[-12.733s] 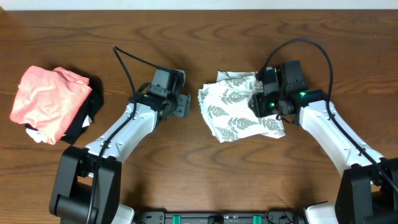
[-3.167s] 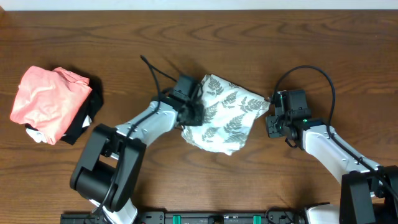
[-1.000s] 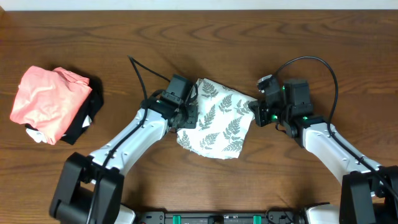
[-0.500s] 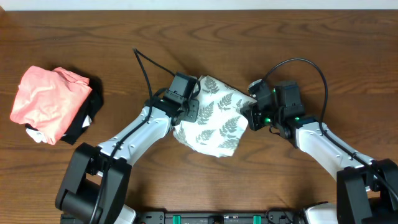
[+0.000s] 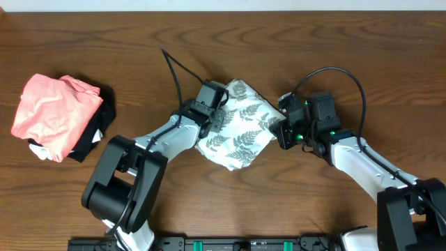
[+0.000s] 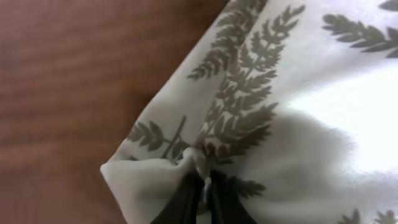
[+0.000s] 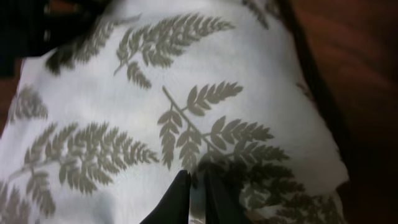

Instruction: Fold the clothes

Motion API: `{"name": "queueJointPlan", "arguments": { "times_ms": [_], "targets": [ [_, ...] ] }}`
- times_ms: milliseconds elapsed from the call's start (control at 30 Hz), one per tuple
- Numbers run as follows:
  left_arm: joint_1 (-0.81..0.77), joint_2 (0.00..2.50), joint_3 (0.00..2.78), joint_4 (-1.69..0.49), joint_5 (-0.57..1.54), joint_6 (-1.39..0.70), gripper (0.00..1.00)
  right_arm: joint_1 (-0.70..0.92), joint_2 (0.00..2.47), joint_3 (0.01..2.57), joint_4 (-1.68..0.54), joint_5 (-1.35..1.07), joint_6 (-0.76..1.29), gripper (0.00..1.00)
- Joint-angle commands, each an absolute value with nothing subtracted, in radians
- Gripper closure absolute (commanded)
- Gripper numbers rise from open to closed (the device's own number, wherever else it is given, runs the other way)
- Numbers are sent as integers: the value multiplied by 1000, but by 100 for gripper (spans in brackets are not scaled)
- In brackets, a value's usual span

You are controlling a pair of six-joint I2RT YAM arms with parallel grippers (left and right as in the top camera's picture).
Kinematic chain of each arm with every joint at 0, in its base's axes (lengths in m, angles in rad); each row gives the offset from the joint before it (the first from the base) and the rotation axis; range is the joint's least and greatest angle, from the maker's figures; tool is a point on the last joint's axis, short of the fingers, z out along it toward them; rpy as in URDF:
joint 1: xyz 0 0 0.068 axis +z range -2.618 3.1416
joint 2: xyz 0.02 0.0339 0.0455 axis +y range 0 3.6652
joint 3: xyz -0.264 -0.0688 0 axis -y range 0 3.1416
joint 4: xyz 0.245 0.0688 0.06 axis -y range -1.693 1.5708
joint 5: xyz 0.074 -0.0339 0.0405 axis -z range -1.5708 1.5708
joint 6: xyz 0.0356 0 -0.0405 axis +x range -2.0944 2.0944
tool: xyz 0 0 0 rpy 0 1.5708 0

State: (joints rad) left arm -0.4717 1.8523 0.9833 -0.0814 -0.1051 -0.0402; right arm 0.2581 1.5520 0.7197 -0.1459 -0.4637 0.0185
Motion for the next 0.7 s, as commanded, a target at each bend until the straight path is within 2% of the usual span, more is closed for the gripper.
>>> {"name": "queueJointPlan", "arguments": {
  "times_ms": [0,233,500,667],
  "targets": [
    [-470,1906,973,-54,-121,53,85,263,1561,737,-158,-475,28,91],
    [-470,1938,973,-81,-87,52,84,263,1561,737,-170,-475,28,91],
    [-471,1947,973,-205,161,47,84,221,1560,737,-293,-337,28,88],
    [-496,1947,973,-259,289,4,85,143,1560,737,-327,-335,19,88]
  ]
}}
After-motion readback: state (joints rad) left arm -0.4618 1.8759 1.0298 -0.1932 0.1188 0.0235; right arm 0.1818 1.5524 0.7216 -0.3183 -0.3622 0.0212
